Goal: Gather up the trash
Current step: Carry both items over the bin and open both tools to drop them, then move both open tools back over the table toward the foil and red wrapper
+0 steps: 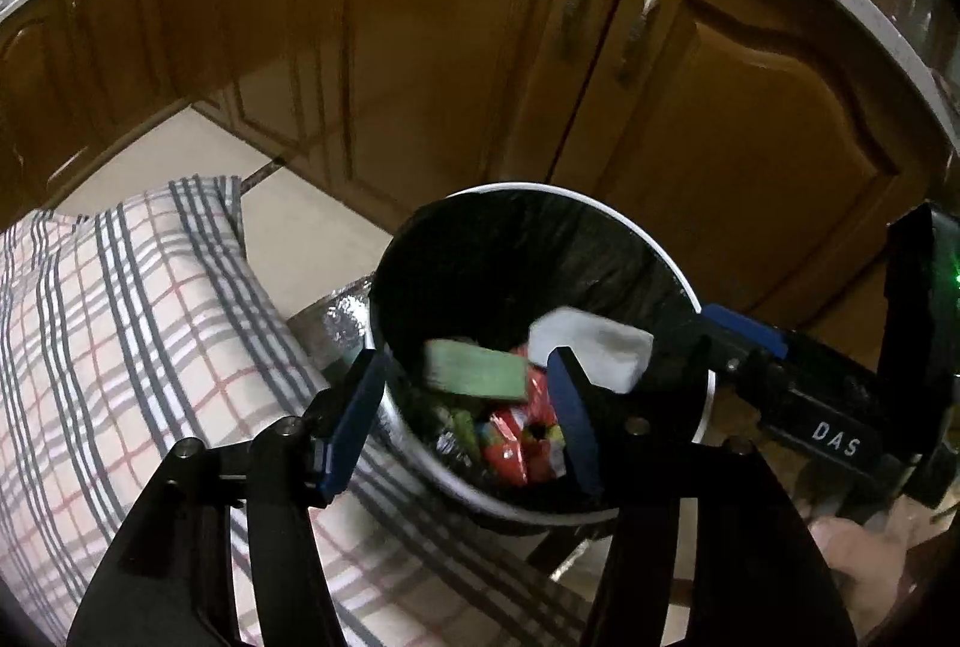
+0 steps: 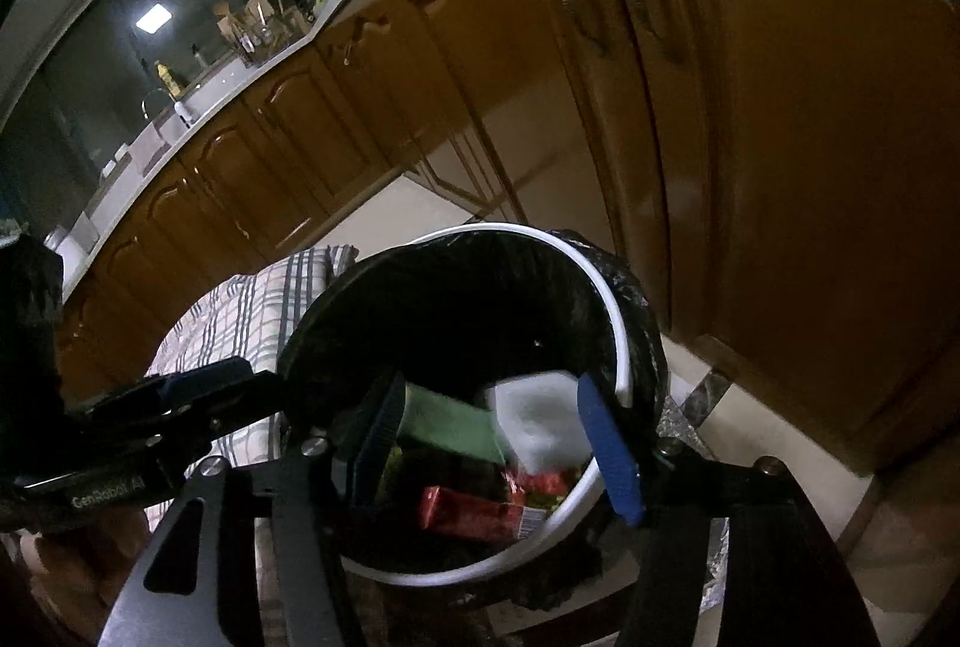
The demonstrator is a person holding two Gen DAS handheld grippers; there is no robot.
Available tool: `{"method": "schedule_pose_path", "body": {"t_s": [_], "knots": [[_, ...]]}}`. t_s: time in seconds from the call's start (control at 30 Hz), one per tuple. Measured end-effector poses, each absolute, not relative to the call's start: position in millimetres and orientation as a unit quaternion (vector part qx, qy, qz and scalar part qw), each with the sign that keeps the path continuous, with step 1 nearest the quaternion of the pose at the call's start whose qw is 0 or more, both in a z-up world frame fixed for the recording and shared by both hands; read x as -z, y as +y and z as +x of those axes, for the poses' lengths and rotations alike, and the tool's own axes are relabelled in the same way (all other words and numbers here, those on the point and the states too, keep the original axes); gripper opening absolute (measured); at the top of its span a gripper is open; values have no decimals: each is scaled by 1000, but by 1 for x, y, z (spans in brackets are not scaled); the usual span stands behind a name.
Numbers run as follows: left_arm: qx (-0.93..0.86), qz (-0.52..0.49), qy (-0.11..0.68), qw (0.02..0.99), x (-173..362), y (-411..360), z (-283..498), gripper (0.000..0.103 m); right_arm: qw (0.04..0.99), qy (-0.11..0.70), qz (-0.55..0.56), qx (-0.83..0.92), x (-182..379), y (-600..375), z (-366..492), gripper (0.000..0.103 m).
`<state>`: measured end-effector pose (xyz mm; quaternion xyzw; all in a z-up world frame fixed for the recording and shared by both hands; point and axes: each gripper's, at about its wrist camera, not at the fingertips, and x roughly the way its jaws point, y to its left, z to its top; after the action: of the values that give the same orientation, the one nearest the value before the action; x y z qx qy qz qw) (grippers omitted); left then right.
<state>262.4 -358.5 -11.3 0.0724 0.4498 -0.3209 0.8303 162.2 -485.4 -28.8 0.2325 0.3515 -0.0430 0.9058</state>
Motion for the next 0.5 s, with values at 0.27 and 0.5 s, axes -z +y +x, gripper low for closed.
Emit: {"method": "schedule_pose_path", "body": {"t_s": [0.27,0.5], "knots": [[319,26,442,838,10,-310,248,60,914,317,251,21,20,-468,141,70],[289,-3,432,854,11,-246,228,60,922,292,256,-5,14,-431,126,77]]}}
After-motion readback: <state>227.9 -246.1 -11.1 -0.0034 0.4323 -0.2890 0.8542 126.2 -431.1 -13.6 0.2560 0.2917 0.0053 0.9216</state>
